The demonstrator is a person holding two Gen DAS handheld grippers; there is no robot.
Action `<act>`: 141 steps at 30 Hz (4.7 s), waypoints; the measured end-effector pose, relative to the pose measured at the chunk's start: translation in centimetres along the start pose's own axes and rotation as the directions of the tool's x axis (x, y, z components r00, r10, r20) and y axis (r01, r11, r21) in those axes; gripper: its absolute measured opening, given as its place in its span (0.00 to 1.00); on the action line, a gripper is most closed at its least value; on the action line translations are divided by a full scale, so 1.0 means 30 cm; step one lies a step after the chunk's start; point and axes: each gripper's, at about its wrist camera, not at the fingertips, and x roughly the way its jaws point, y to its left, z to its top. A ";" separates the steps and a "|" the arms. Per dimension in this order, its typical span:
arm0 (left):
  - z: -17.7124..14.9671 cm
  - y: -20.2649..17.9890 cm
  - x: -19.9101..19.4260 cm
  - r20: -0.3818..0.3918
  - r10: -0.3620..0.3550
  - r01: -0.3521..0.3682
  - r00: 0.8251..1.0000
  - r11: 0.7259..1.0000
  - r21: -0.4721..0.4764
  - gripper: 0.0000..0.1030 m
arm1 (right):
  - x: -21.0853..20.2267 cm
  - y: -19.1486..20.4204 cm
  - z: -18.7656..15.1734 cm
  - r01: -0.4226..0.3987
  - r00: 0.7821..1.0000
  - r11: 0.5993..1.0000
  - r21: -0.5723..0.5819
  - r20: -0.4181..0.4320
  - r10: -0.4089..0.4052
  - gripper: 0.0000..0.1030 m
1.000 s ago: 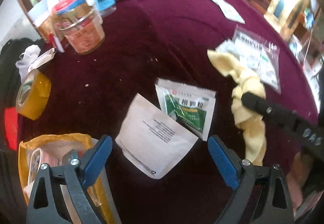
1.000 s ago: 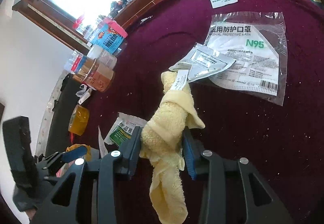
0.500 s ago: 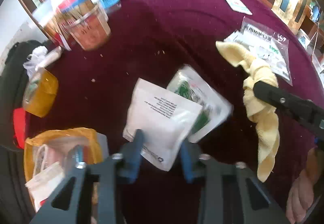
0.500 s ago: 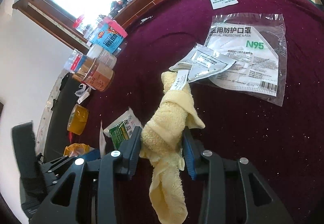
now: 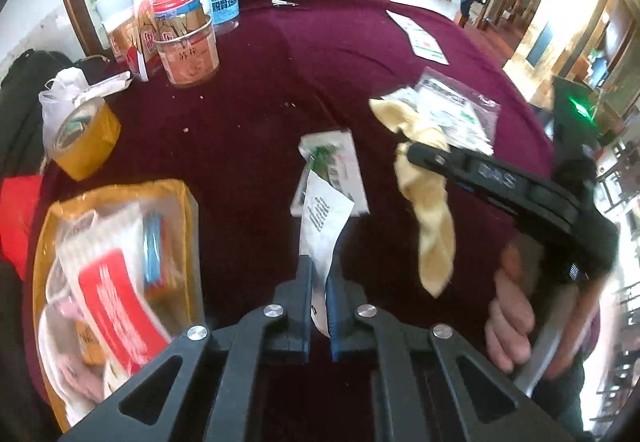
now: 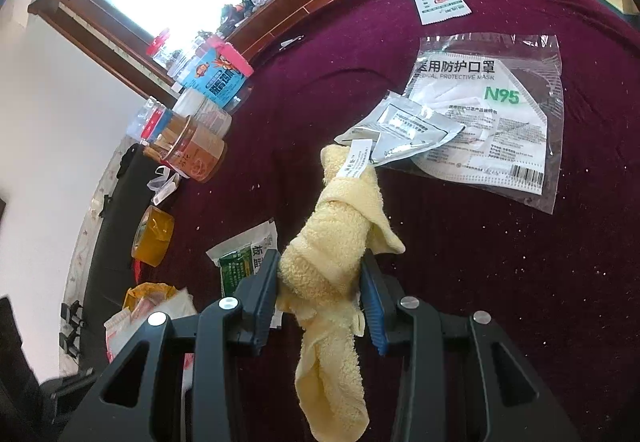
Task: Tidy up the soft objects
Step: 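Carry yellow towel and green sachet into the tray and open both grippers, then grasp the white printed sachet with right gripper while left grasps green packet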
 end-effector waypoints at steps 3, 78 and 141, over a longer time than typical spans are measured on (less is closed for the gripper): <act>-0.031 0.019 -0.013 -0.028 -0.112 0.110 0.993 0.992 -0.055 0.05 | 0.002 0.007 -0.007 0.007 1.000 1.000 -0.011 0.000 -0.007 0.36; -0.476 0.528 -0.427 0.298 0.061 0.044 0.953 0.941 -0.334 0.77 | -0.204 0.733 -0.494 -0.375 0.926 0.841 -0.389 -0.129 0.354 0.68; 0.298 0.013 0.372 -0.134 0.000 -0.026 0.991 0.981 -0.192 0.53 | 0.003 -0.030 0.092 -0.118 0.991 0.993 -0.027 -0.061 0.116 0.12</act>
